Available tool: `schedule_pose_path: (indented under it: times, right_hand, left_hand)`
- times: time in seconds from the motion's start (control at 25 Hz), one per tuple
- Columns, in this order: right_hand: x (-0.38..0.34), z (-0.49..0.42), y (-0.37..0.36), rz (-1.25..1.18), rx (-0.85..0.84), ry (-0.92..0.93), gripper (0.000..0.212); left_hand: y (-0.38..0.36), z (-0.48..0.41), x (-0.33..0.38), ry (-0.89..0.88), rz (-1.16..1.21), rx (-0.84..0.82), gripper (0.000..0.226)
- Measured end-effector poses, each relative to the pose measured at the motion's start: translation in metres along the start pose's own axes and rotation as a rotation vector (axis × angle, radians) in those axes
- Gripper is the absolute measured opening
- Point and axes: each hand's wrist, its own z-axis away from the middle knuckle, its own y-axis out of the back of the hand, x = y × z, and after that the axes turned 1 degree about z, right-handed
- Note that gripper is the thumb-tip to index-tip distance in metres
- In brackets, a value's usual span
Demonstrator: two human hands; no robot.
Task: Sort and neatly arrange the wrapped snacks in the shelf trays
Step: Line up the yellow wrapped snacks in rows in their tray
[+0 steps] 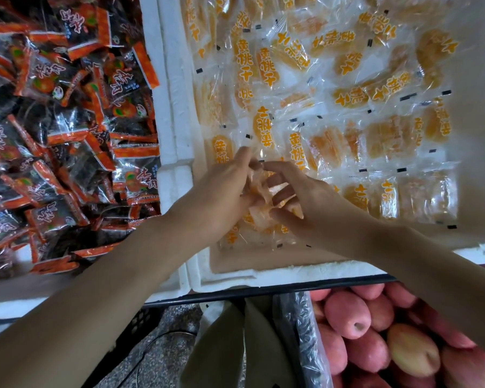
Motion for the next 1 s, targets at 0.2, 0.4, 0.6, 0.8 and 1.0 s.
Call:
schedule_pose_path:
  times: [0.2, 0.4, 0.6, 0.8, 1.0]
  right_hand:
    - [-0.005, 0.0, -0.002, -0.094, 0.112, -0.092, 0.042]
    - [-0.007, -0.001, -0.002, -0.035, 0.06, -0.05, 0.049]
    - [-0.017, -0.019, -0.021, 0.508, -0.087, 0.082, 0.051]
    - [-0.023, -0.037, -0.041, 0.561, -0.122, 0.07, 0.035]
    - [-0.013, -0.038, -0.013, 0.124, 0.102, -0.11, 0.009]
  left_hand:
    - [-0.012, 0.005, -0.001, -0.013, 0.326, 0.186, 0.045]
    - [-0.011, 0.015, 0.0, 0.028, 0.423, 0.359, 0.021]
    - [0.02, 0.034, -0.006, -0.052, 0.348, 0.613, 0.025]
    - [0.019, 0.045, -0.015, -0.032, 0.32, 0.607, 0.023]
    - [0.014, 0.048, -0.023, -0.036, 0.361, 0.618, 0.03]
